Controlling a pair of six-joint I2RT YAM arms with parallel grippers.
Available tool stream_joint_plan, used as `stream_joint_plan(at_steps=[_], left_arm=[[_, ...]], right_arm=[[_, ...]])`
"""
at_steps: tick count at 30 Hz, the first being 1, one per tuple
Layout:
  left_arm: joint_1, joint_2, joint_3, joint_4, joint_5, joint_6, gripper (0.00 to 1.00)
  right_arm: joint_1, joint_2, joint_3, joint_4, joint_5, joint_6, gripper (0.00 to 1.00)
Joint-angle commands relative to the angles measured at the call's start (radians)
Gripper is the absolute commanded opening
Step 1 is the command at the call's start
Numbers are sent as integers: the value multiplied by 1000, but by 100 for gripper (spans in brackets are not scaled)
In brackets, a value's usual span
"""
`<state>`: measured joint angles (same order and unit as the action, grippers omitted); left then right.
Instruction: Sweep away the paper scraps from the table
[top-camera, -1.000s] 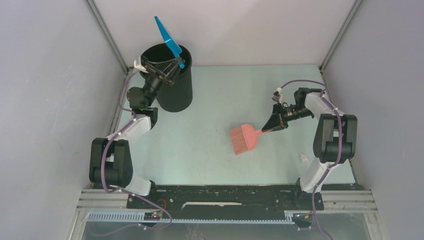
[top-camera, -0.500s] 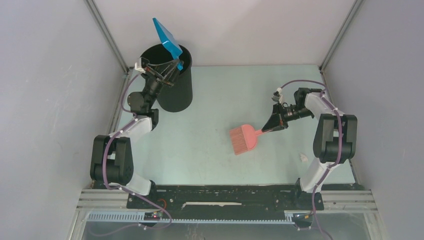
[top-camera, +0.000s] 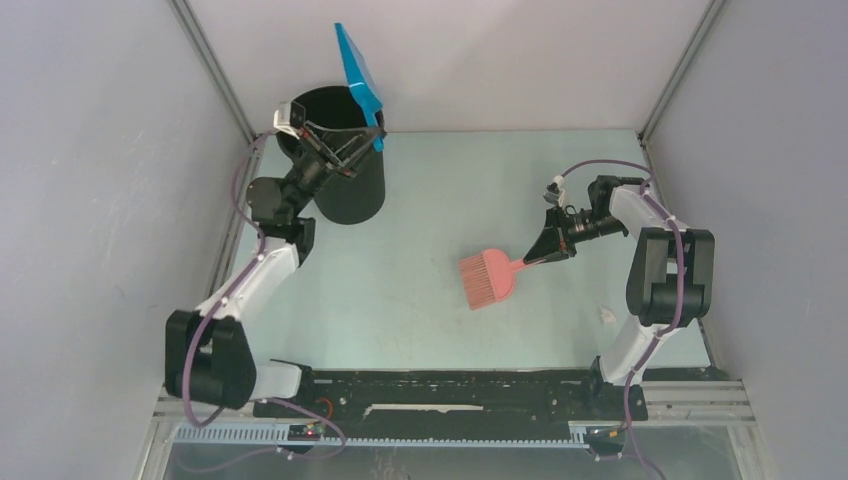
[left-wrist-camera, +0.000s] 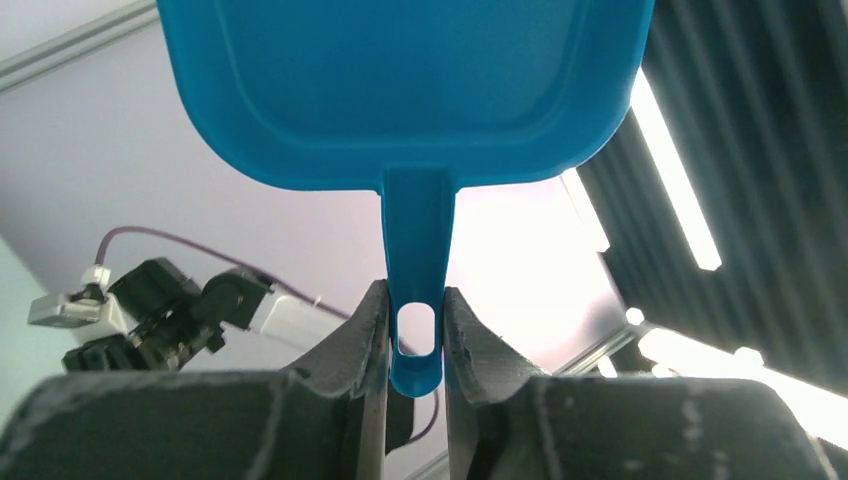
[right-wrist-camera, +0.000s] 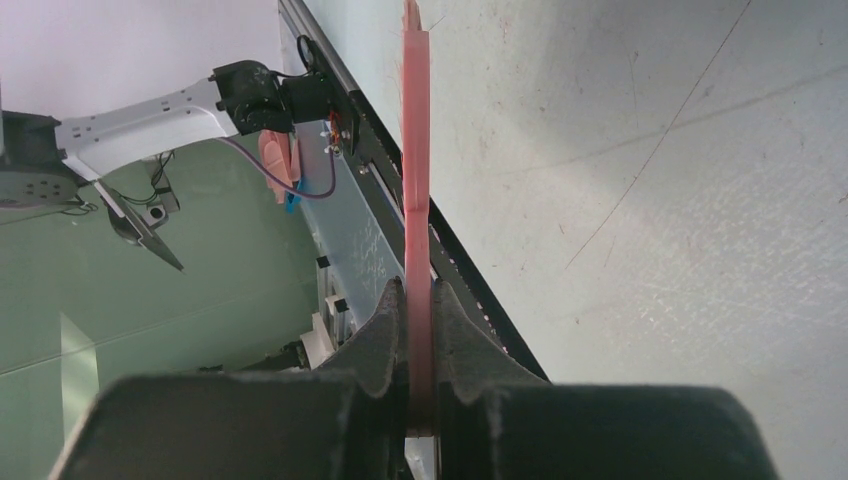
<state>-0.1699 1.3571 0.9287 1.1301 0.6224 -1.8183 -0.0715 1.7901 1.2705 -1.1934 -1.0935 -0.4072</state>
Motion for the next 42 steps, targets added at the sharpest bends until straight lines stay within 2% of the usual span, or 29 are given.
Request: stream_joint_plan(at_steps=[1,4,8,11,12,14,19,24,27,31,34,37,38,39,42], left_arm=[[-61,-130,26,-300,83,313,1],[-108,-183,30,-538,92,507,0],[-172,-246,87,-1064,0,870,1],[-267,-235,177,-1503,-229,1228,1],[-300,-213,208,-1626,-339,1308,1],[-357,-163,224,-1755,-462,1387,1],[-457,-70,188,-1851,-570,1442,1],[-522,31,196,-1934,-685,1488,2],[-539,76,183,-1924,-664,1490,5],[-555,143,181,-1907,-650,1490,10],[-559,184,175,-1879,-646,1483,14],[-559,219,175,-1853,-630,1476,19],[-559,226,178,-1845,-602,1474,21],[-560,235,179,-1839,-591,1473,23],[-559,251,180,-1831,-591,1474,28]], right_arm=[[-2,-46,0,-9,-23,-15,0],[-3,-50,0,-8,-22,-12,0],[-12,-75,0,8,5,1,0],[-33,-114,0,36,64,29,0],[-45,-126,0,47,90,39,0],[-74,-146,0,73,142,61,0],[-118,-258,15,143,344,72,0],[-24,-452,24,255,693,-26,0],[97,-570,-23,366,916,-122,0],[308,-674,-176,554,1239,-284,0],[491,-713,-375,749,1475,-431,0],[609,-698,-598,1025,1678,-601,0],[638,-683,-653,1136,1738,-654,0],[661,-666,-689,1177,1765,-668,0],[724,-631,-709,1199,1805,-608,2]])
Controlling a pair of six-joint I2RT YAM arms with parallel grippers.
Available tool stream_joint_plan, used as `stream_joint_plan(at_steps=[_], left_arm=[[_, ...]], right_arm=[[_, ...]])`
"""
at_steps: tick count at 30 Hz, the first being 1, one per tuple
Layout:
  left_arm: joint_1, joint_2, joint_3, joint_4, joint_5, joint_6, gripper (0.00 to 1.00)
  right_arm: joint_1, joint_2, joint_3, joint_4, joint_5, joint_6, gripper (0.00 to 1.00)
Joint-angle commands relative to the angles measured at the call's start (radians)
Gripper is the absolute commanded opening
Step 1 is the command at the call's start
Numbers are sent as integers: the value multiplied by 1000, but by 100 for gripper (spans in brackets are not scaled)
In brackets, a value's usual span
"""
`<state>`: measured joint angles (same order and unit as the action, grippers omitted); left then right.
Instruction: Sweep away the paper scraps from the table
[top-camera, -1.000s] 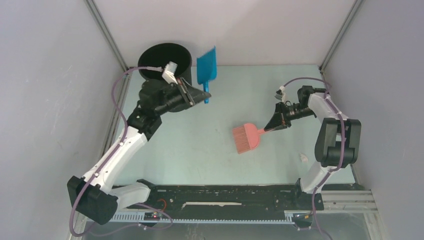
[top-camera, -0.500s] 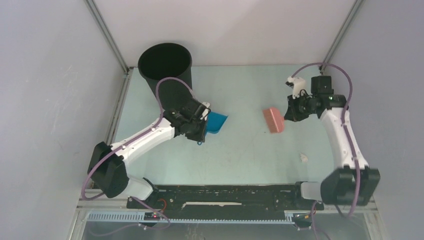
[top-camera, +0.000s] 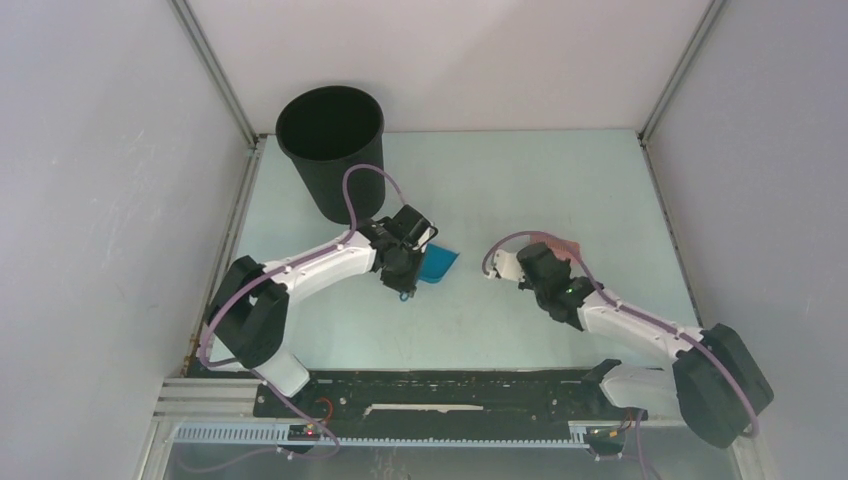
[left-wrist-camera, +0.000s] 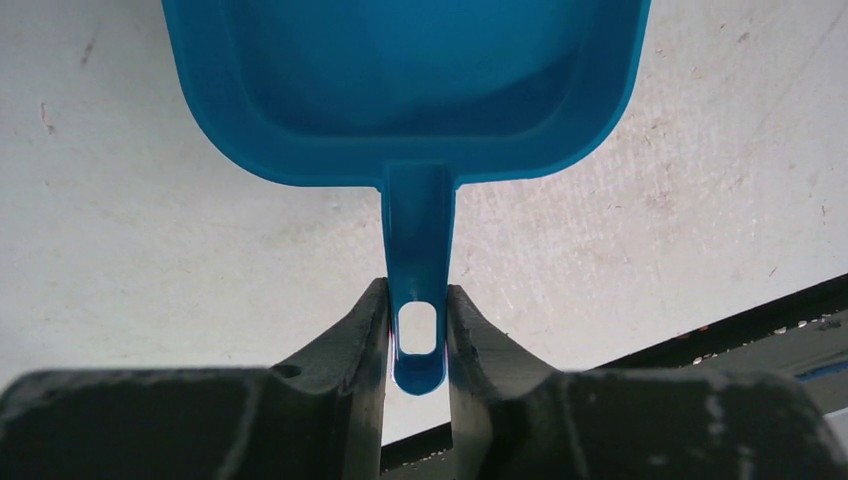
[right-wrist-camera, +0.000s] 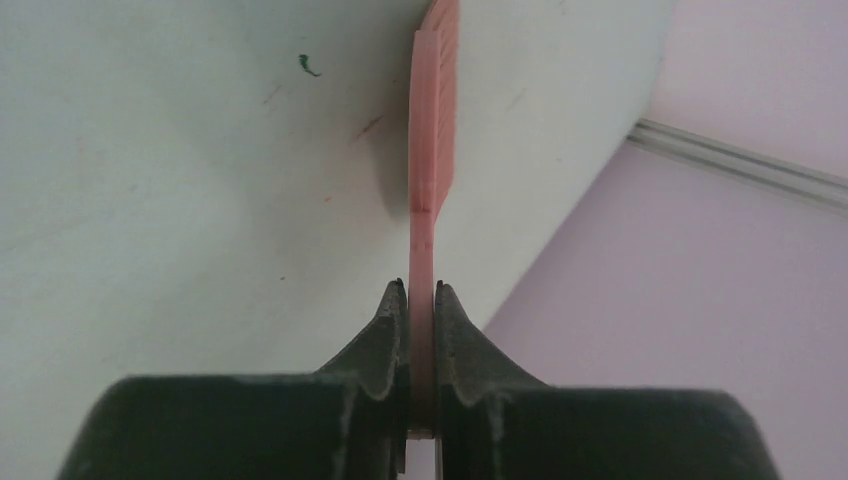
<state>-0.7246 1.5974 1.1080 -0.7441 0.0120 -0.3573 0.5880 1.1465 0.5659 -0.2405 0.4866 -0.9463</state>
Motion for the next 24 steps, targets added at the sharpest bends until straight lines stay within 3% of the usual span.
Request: stream_joint_plan(at_steps=[1,5,7,14,20,21,22,23,24], left_arm=[[-5,14,-1,46,19,12,29],[-5,27,-8,59,15,11,35],[-5,36,-8,65,24,8,37],[-5,-12,-6,76,30,5,39],[-5,-187,13,48,-44,25,42],[-4,-214,27,39,-57,35,46],[-5,-238,41,31,-82,49,60],[-4,-265,53,25,-113,63,87],[-5,-292,62,23,-147,81,98]], right_arm=[[82,11,4,202,223,-28,8],[110,-35,106,-120,25,205,36],[105,-51,160,-263,-118,292,45],[50,-46,268,-527,-464,419,58],[-201,-111,369,-479,-766,503,65],[-237,-122,372,-441,-788,521,72],[-273,-130,373,-400,-792,545,80],[-301,-134,372,-357,-789,575,93],[-329,-131,366,-302,-774,622,99]])
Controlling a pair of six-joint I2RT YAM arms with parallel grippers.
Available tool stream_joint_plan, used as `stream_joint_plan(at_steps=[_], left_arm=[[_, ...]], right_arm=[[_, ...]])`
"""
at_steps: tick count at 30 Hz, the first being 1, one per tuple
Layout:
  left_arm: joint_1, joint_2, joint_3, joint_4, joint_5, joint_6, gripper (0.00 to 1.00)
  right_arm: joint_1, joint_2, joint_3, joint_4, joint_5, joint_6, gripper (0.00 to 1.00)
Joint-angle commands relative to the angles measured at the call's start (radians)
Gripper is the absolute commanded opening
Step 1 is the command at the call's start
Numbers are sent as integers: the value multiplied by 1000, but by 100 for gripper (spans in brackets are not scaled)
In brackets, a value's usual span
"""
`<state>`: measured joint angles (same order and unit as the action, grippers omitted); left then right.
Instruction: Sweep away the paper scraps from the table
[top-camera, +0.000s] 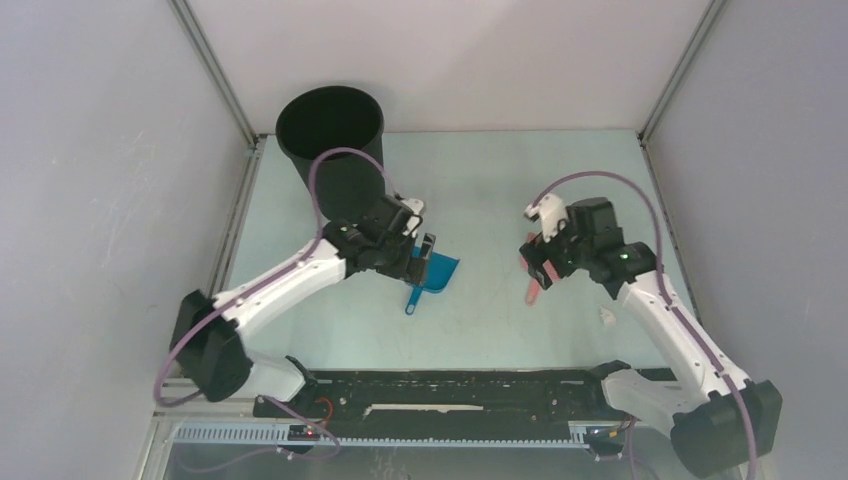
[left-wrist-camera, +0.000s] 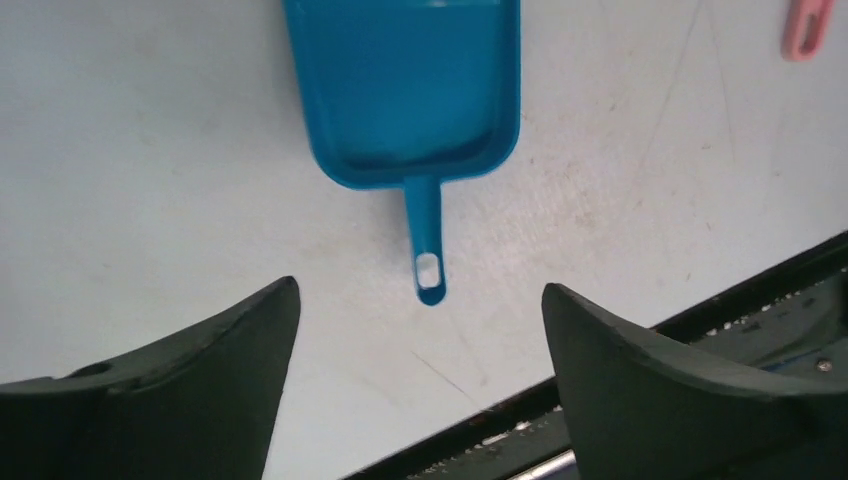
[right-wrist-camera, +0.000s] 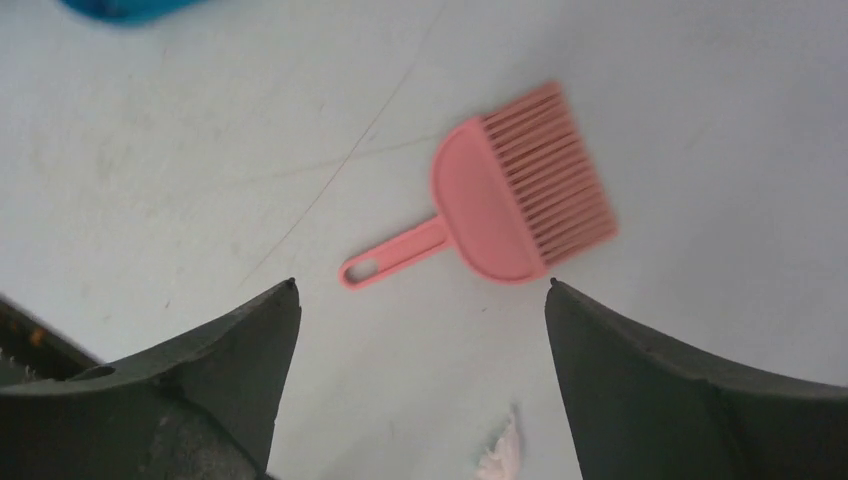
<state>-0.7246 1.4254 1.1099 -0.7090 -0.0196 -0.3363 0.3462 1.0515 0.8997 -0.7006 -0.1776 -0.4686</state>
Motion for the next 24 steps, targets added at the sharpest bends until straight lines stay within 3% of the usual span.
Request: stream_joint_plan(at_steps=[1,4,9,16,24], left_arm=[[-5,-143,65,-12,-153,75,100],[-3,-219,43,41,-241,124,100],[18,-395,-146,274,-259,125,100],[37,-513,-188,330,-358,128,100],[173,-524,-225,388,-253,67,100]], right_arm=[[-110,-23,33,210,-90,207,100],[-151,43,79,239,-100,303,100],[-197,111,156,225,-125,447,100],[-293,121,191,241,-273,575,100],[-373,62,94,303,-320,529,100]])
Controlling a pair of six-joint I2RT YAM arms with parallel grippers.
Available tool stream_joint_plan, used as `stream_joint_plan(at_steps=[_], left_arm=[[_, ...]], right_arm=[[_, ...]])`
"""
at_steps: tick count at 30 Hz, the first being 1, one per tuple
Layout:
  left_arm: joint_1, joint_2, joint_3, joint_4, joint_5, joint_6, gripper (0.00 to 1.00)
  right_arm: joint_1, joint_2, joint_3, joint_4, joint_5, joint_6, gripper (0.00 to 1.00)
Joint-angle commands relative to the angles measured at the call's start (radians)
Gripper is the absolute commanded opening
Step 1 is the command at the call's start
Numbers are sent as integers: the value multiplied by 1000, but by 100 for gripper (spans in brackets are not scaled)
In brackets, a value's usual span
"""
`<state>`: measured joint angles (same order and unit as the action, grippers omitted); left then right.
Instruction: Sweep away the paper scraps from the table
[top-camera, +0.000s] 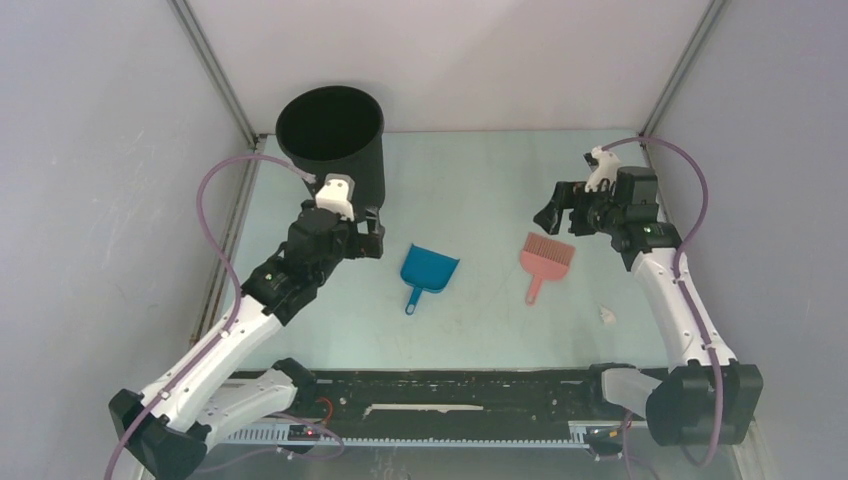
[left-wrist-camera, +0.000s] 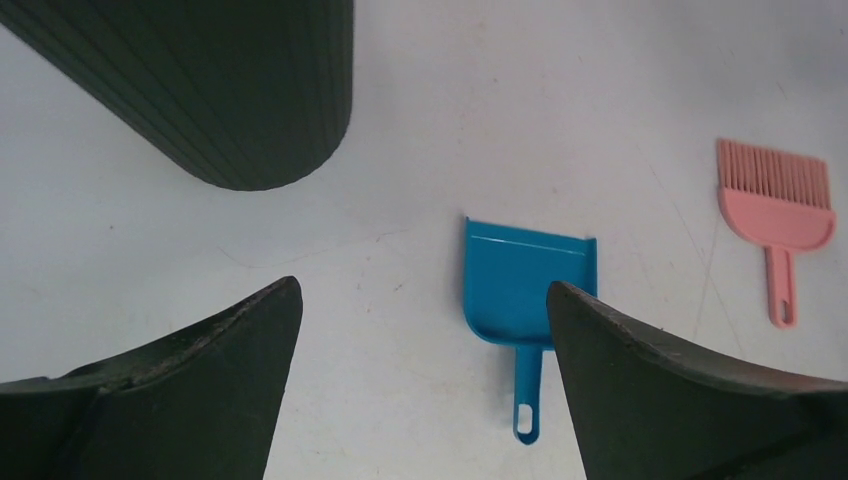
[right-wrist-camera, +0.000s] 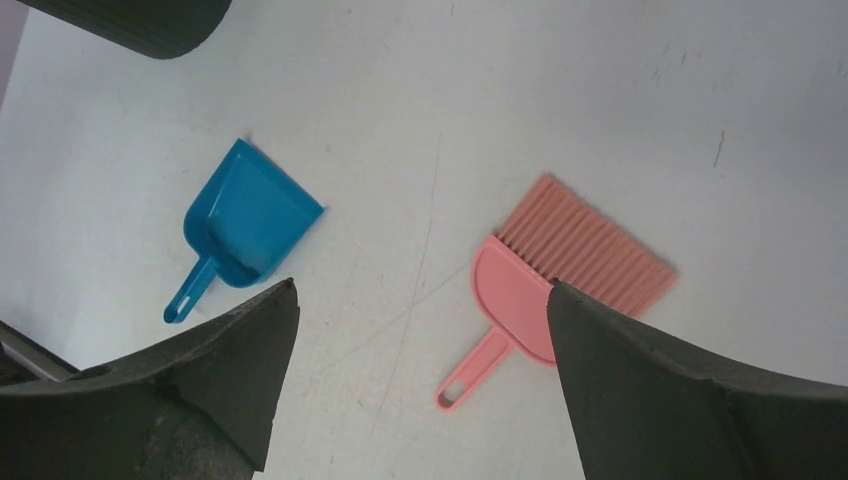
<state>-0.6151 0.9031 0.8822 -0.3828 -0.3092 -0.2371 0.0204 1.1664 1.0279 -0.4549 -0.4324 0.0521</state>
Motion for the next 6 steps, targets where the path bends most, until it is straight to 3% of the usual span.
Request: stream_joint_plan(at_steps=[1,6], left_arm=[[78,0,1,64,51,-44,100],[116,9,-6,77,99,-60,100]], right_arm=[[-52,-61,-37,54,-70,6,99],[-60,-94,-55,68,-101,-4,98]])
